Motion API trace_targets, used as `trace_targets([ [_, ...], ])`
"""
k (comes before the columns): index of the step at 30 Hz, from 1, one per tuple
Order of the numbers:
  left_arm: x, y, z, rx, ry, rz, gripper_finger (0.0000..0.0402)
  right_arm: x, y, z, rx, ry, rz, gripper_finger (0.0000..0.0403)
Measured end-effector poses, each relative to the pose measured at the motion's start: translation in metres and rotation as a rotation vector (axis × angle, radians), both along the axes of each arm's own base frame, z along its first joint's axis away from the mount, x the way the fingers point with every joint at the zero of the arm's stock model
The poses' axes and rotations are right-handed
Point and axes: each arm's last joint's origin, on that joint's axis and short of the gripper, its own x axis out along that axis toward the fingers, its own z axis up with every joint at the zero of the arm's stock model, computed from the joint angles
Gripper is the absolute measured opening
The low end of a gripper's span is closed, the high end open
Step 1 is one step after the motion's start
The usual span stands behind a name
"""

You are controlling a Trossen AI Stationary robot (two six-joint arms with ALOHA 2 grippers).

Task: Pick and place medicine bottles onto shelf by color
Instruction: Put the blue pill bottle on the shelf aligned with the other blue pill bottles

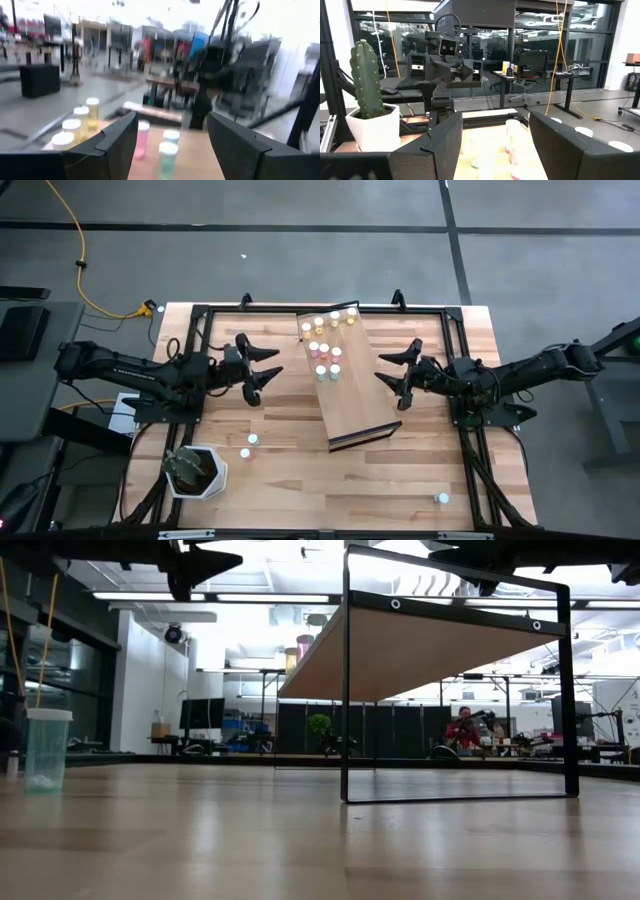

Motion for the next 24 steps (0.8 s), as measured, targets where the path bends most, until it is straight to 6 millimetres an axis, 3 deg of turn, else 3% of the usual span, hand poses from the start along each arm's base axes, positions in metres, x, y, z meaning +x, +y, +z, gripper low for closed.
trace_targets([
  [2,0.006,0.000,0.002,-0.013,0.107,-0.001,0.0227,0.000,0.000,0.000,0.000,0.000,0.000,0.0222],
  [8,0.027,-0.003,0.013,-0.123,0.657,-0.086,0.0227,0.000,0.000,0.000,-0.001,0.000,0.002,0.0222],
  [15,0.045,-0.047,-0.005,-0.128,1.176,-0.348,0.0227,0.000,0.000,0.000,-0.001,0.000,0.002,0.0222],
  [19,0.047,-0.076,-0.024,-0.076,1.331,-0.419,0.0227,0.000,0.000,0.000,-0.001,0.000,0.002,0.0222],
  [24,0.045,-0.098,-0.033,-0.154,1.366,-0.463,0.0227,0.000,0.000,0.000,-0.001,0.000,0.002,0.0222],
])
